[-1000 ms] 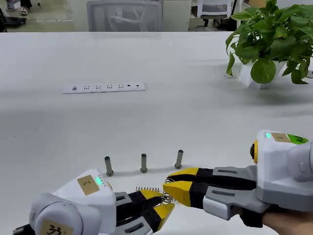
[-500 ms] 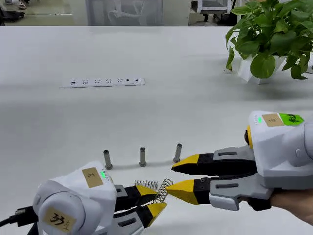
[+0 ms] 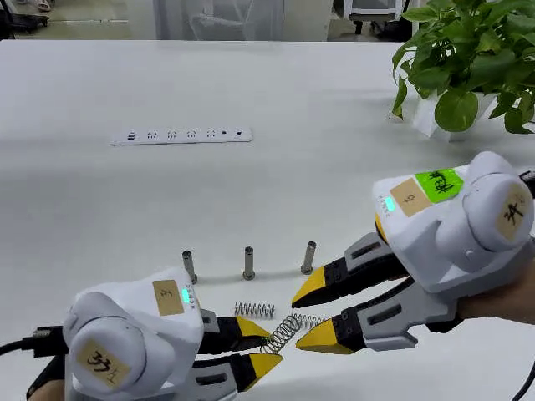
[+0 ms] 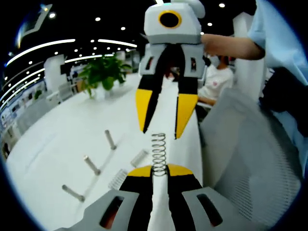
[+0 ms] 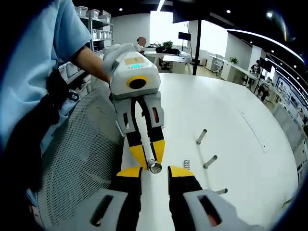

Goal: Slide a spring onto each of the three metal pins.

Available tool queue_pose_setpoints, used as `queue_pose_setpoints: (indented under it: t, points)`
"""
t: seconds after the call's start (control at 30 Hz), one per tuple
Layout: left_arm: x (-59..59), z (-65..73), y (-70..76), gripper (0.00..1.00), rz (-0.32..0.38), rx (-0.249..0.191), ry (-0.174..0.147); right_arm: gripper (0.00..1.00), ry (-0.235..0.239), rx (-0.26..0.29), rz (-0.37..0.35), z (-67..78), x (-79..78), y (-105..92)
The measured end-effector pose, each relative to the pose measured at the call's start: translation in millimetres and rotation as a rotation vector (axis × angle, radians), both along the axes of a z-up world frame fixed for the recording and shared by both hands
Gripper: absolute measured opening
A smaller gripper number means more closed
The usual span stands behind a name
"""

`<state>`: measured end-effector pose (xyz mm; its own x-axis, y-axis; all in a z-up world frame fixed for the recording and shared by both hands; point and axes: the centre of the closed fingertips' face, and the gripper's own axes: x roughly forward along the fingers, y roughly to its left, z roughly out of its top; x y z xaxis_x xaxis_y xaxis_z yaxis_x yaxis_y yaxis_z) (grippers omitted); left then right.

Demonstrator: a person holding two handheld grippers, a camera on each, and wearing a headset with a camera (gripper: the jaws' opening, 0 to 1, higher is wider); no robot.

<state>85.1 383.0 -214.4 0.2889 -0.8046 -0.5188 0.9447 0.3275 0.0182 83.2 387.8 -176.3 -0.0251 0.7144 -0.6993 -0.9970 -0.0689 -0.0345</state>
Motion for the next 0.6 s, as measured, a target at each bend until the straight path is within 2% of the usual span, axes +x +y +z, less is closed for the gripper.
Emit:
queue_pose_setpoints:
  t: [0.07,0.2,0.4,0.6]
  points:
    - [-1.8,-0.4,-0.6,0.09,-0.017,0.008,-0.004,0.22,0.0,-0.017,0.012,-1.8,0.2,1.2]
    - [-2.7,2.7,-3.6,0.09,-0.011,-0.019,0.005,0.21,-0.001,-0.047,0.046,-7.0,-1.0,2.1]
    - [-7.4,1.7,-6.4,0.09,-0.027,-0.017,0.005,0.18,0.019,-0.089,0.096,-15.0,-8.7,3.4]
    - [-8.0,3.3,-7.2,0.09,-0.033,-0.021,0.005,0.16,0.014,-0.126,0.124,-20.7,-11.3,2.3]
